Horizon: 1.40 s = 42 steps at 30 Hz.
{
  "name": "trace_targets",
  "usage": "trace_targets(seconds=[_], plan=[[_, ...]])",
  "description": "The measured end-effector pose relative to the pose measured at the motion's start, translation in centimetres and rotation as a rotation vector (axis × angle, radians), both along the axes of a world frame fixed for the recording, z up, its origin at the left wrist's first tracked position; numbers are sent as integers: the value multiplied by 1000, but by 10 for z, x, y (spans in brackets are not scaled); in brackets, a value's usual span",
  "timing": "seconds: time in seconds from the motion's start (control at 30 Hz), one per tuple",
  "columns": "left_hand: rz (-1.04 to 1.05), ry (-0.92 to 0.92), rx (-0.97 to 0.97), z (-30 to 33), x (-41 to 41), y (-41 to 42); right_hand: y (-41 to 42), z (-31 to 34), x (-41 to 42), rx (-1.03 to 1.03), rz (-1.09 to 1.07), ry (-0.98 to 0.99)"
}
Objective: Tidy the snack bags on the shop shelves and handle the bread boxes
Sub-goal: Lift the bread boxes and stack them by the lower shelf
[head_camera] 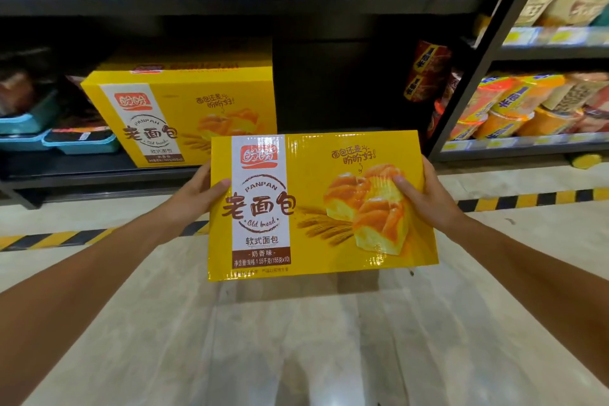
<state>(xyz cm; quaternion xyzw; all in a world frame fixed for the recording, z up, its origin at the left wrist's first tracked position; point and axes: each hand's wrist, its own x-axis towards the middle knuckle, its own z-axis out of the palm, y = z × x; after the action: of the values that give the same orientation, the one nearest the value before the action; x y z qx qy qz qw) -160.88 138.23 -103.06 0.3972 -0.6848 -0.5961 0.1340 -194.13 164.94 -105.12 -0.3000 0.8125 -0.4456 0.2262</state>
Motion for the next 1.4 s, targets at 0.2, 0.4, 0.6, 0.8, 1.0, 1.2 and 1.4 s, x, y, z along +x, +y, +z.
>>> trace_targets(seconds=[0.2, 0.4, 0.6, 0.8, 1.0, 1.2, 1.4], plan=[[12, -3, 1, 1, -3, 1, -4, 5, 2, 0, -21, -41], [21, -13, -26, 15, 16, -5, 18, 29, -8, 65, 1, -154], [-207, -100, 280, 26, 46, 8, 51, 55, -26, 243, 93, -579], [-289, -155, 348, 21, 50, 34, 51, 50, -8, 433, 192, -452], [-176, -136, 229, 2, 53, 44, 62, 35, 9, 248, 122, -428], [-145, -142, 166, -35, 51, 42, 62, 3, 23, 206, 120, -378], [-143, -217, 187, -41, 38, 22, 47, -3, 3, 281, 96, -413]])
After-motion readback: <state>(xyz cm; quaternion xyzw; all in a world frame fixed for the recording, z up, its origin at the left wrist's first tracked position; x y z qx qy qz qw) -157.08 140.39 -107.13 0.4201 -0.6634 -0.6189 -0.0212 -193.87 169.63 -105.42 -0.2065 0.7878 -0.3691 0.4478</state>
